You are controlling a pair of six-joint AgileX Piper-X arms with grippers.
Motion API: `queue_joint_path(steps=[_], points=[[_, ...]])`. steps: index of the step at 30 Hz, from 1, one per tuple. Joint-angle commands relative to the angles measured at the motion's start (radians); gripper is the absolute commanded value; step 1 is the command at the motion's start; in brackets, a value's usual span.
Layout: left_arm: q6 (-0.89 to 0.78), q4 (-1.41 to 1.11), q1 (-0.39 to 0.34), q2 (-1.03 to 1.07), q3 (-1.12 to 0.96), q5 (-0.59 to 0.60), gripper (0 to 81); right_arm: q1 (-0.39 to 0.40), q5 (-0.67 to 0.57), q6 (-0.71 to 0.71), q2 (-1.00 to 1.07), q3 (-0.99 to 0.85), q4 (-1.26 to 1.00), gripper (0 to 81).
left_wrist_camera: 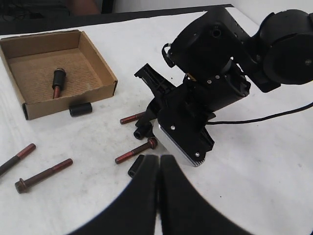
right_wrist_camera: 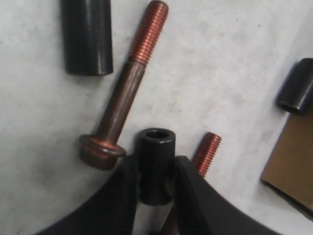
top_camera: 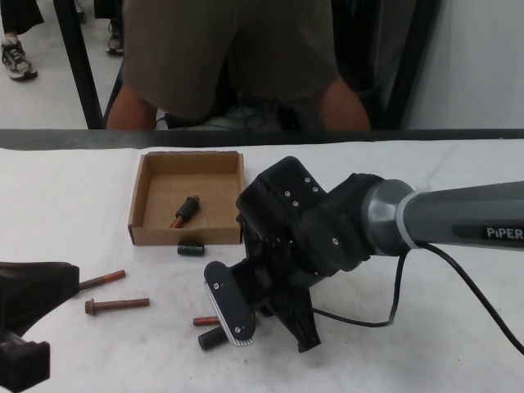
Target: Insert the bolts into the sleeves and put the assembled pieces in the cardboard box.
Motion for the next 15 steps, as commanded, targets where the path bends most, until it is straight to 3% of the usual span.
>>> queue_joint_path(steps=[1, 3, 8, 15], points=[[0.008, -0.006, 0.001, -0.011, 0.001, 0.004, 0.8, 0.004, -0.024, -0.003, 0.012, 0.010, 0.079, 24.6], [0.008, -0.006, 0.001, -0.011, 0.001, 0.004, 0.8, 0.004, -0.013, -0.003, 0.012, 0.010, 0.082, 20.7], [0.008, -0.006, 0.001, -0.011, 0.001, 0.004, 0.8, 0.009, 0.020, -0.003, 0.010, 0.007, 0.086, 0.4], [0.008, -0.006, 0.001, -0.011, 0.001, 0.004, 0.8, 0.036, 0.038, 0.128, -0.028, -0.011, 0.086, 0.0]])
